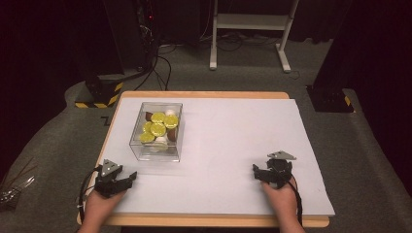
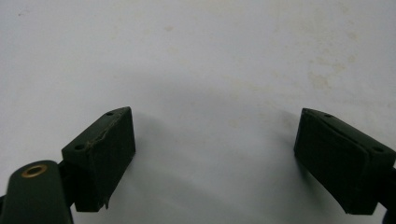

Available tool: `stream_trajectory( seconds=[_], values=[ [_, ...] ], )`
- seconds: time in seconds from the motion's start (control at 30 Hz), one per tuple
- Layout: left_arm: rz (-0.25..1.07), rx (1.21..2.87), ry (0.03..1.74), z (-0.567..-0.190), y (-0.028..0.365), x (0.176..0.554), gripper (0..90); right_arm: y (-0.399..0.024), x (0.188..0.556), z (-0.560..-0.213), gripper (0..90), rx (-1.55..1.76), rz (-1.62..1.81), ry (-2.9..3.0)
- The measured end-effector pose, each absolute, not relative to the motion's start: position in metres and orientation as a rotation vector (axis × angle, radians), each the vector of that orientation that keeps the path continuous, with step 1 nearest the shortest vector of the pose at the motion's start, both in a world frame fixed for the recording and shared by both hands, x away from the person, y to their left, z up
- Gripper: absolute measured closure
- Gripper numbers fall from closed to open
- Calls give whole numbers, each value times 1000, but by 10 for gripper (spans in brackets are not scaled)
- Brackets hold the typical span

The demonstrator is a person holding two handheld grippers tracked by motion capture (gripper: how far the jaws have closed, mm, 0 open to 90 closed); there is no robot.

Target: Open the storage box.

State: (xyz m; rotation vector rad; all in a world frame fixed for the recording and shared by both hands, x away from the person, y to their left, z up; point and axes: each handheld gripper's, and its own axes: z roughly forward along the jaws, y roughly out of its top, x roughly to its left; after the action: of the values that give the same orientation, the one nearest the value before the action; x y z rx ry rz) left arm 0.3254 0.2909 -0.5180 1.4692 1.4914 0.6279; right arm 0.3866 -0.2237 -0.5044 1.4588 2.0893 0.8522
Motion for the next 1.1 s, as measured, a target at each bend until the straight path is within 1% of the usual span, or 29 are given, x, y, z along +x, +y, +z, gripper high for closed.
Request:
stream_trajectory(
  seconds=[0.3, 0.47, 0.87, 1.1],
  values=[
    [623, 1481, 1493, -518, 292, 326, 345, -224, 386, -505, 125, 1454, 850, 2090],
    [620, 1451, 1499, -518, 291, 326, 347, -224, 386, -505, 126, 1454, 851, 2089],
    [632, 1485, 1490, -518, 291, 326, 346, -224, 386, -504, 137, 1462, 855, 2082],
    [632, 1468, 1501, -517, 289, 327, 348, -224, 386, -504, 139, 1463, 857, 2079]
  ],
)
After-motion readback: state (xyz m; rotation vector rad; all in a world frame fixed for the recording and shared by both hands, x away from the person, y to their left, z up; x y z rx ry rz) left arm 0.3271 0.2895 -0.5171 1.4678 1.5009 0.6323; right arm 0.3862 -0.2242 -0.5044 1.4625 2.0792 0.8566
